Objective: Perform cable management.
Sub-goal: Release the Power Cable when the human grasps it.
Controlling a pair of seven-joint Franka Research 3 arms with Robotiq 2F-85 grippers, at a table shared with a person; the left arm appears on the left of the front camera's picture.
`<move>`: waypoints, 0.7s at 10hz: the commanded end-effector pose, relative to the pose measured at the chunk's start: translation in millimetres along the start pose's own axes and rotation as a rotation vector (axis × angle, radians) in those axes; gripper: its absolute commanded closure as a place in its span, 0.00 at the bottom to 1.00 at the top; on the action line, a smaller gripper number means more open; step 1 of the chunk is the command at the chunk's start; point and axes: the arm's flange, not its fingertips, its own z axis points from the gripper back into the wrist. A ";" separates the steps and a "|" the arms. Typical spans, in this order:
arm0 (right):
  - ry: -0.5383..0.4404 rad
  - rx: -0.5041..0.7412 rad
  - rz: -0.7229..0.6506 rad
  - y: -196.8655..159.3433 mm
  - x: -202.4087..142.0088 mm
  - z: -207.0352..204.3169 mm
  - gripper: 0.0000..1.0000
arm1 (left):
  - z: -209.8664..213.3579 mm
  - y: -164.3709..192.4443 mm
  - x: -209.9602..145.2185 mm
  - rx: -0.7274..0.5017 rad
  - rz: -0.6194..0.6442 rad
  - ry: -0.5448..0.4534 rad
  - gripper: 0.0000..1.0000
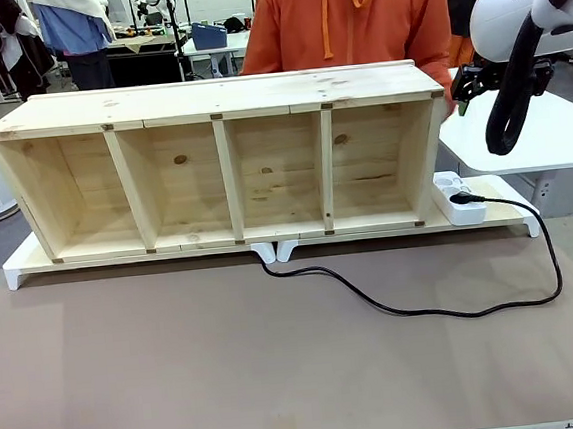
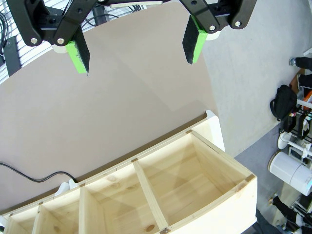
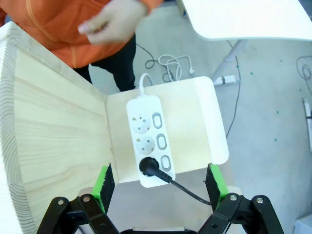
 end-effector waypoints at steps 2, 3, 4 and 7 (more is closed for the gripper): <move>0.006 0.000 -0.004 1.5 -0.6 -1.5 0.04 | -0.5 -0.4 1.7 -0.010 -0.002 -0.010 0.00; 0.006 0.000 -0.004 1.5 -0.6 -1.5 0.04 | -0.5 -0.4 1.7 -0.010 -0.002 -0.010 0.00; 0.006 0.000 -0.004 1.5 -0.6 -1.5 0.04 | -0.5 -0.4 1.7 -0.010 -0.002 -0.010 0.00; 0.006 0.000 -0.004 1.5 -0.6 -1.5 0.04 | -0.5 -0.4 1.7 -0.010 -0.002 -0.010 0.00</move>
